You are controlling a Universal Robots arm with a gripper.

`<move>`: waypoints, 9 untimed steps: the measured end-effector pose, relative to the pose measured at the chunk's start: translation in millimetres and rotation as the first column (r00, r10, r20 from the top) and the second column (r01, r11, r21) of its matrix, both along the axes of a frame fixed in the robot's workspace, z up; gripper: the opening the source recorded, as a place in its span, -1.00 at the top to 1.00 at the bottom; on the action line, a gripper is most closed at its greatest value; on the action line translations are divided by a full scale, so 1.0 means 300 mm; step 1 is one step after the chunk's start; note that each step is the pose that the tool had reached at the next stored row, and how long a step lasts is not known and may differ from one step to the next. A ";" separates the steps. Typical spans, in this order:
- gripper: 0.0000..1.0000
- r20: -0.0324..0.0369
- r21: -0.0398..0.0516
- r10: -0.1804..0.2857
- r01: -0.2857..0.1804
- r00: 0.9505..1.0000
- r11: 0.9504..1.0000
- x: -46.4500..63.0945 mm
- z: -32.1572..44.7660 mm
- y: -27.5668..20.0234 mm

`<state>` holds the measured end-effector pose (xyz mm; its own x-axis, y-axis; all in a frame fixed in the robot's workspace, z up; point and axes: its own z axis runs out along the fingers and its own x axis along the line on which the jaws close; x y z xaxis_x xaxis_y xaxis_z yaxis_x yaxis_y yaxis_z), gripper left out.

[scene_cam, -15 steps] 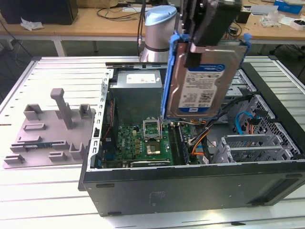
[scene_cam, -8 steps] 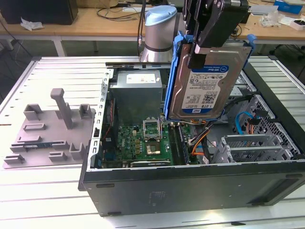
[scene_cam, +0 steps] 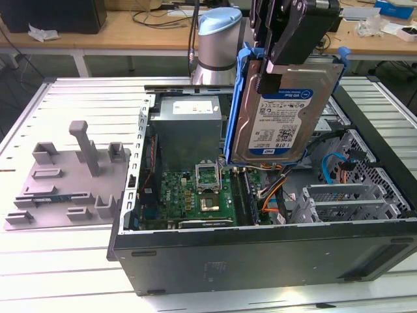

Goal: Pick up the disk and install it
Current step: 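Insert the disk into the insertion slot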

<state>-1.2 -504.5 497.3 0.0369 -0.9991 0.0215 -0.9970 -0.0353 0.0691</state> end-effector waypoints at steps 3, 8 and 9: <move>0.26 0.002 0.000 0.000 0.000 1.000 1.000 0.000 0.000 -0.001; 0.26 0.010 0.000 0.000 0.000 1.000 1.000 0.010 0.000 -0.018; 0.26 0.011 0.000 0.000 0.000 1.000 1.000 0.012 0.000 -0.022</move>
